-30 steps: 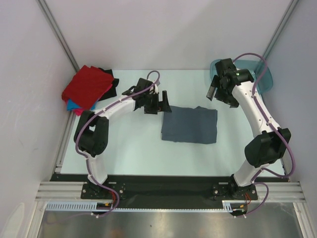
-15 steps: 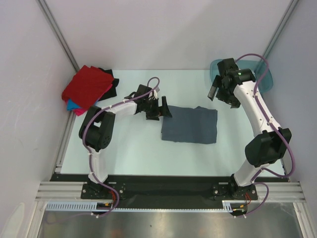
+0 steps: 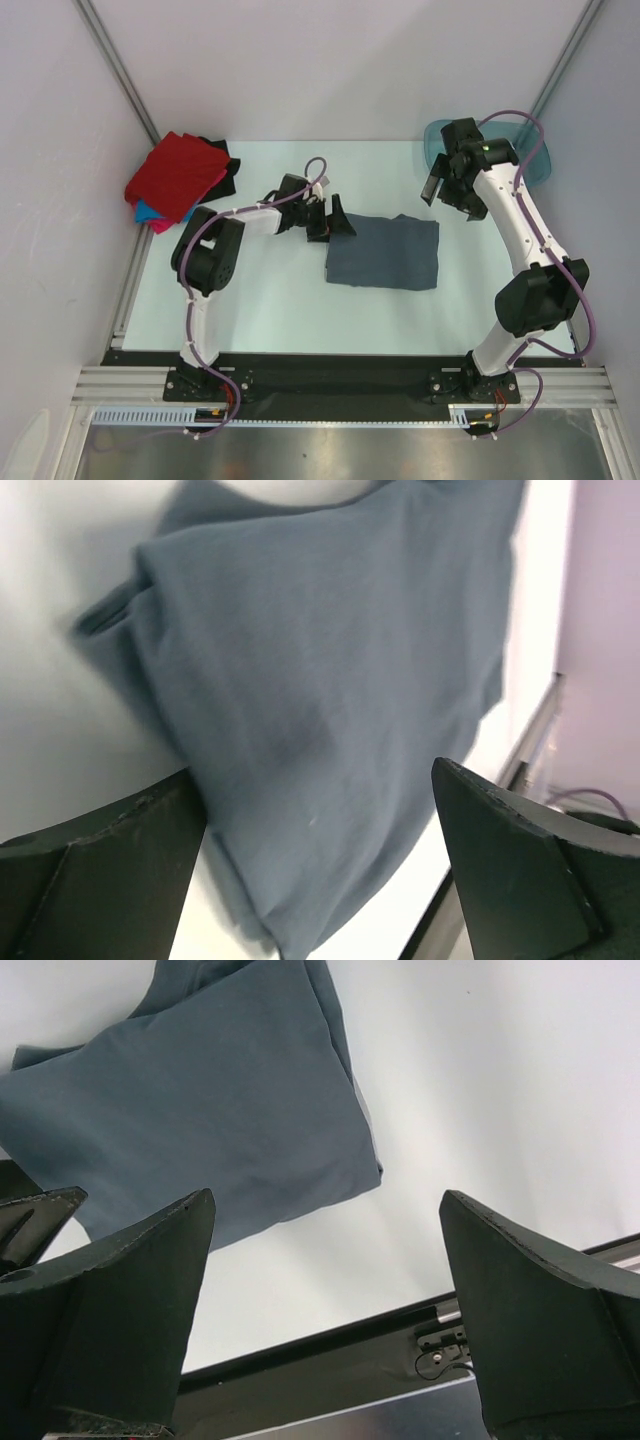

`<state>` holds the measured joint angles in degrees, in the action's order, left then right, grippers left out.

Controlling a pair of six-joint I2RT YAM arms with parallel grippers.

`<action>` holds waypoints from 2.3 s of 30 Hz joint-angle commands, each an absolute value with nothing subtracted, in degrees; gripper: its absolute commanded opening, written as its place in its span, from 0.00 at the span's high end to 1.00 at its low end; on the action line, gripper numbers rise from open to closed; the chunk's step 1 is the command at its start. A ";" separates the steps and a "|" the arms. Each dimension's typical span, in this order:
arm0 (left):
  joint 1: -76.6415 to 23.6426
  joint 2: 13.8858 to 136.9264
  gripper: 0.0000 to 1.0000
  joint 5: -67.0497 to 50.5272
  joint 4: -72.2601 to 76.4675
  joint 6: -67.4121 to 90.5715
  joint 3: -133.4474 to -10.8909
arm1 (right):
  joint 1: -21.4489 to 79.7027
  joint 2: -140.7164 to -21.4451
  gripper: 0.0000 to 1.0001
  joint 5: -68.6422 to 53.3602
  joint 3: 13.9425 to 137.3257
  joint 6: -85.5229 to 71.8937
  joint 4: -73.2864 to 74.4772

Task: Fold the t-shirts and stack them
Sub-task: Neatly place the folded tshirt to the corner

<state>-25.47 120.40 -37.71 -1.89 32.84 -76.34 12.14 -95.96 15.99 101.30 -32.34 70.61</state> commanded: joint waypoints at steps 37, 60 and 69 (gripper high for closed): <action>-18.29 121.38 1.00 -31.56 -23.02 23.65 -111.25 | 12.04 -97.91 0.00 12.66 105.55 -35.69 73.56; 14.58 122.08 1.00 -21.71 -20.47 29.18 -130.34 | 12.04 -110.12 0.01 8.00 117.68 -31.64 74.71; 21.00 126.39 1.00 -25.05 -22.85 33.31 -143.69 | 12.65 -112.32 0.01 6.33 117.60 -31.99 74.00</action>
<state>18.74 128.97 -23.31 -26.57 30.63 -134.21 12.23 -111.74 7.16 115.02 -32.29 74.46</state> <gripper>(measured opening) 0.042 0.991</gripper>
